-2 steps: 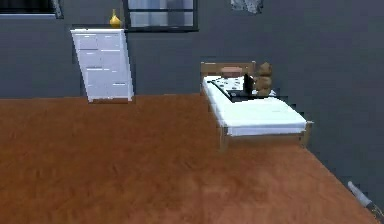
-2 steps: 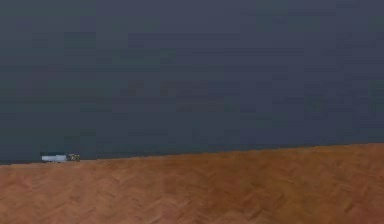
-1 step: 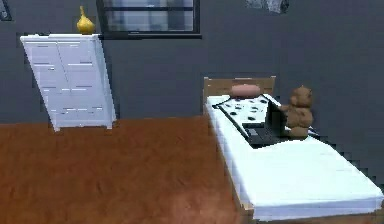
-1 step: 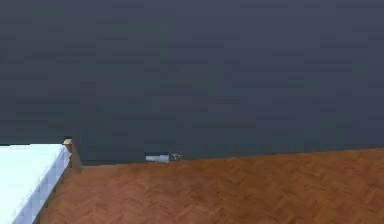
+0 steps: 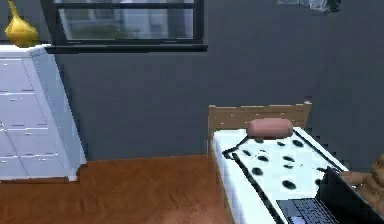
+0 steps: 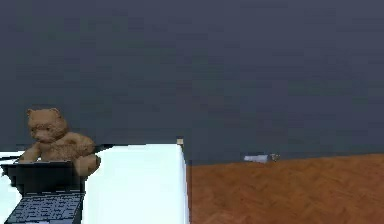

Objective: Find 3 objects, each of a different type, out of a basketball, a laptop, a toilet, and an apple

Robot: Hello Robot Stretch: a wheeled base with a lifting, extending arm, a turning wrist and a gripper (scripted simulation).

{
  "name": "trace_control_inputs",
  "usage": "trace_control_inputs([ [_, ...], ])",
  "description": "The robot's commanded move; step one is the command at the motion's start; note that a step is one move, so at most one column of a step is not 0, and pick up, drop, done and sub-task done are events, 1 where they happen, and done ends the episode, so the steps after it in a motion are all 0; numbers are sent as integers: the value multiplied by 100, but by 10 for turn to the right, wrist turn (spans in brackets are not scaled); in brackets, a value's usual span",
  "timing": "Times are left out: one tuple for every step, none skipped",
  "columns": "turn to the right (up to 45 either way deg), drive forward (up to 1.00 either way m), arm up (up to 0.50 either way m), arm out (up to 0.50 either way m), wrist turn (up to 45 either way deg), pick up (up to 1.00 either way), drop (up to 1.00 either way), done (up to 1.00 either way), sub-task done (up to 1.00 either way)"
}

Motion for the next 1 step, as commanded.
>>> trace_control_inputs([
  [420, 0, 0, 0, 0, 0, 0, 0, 0],
])
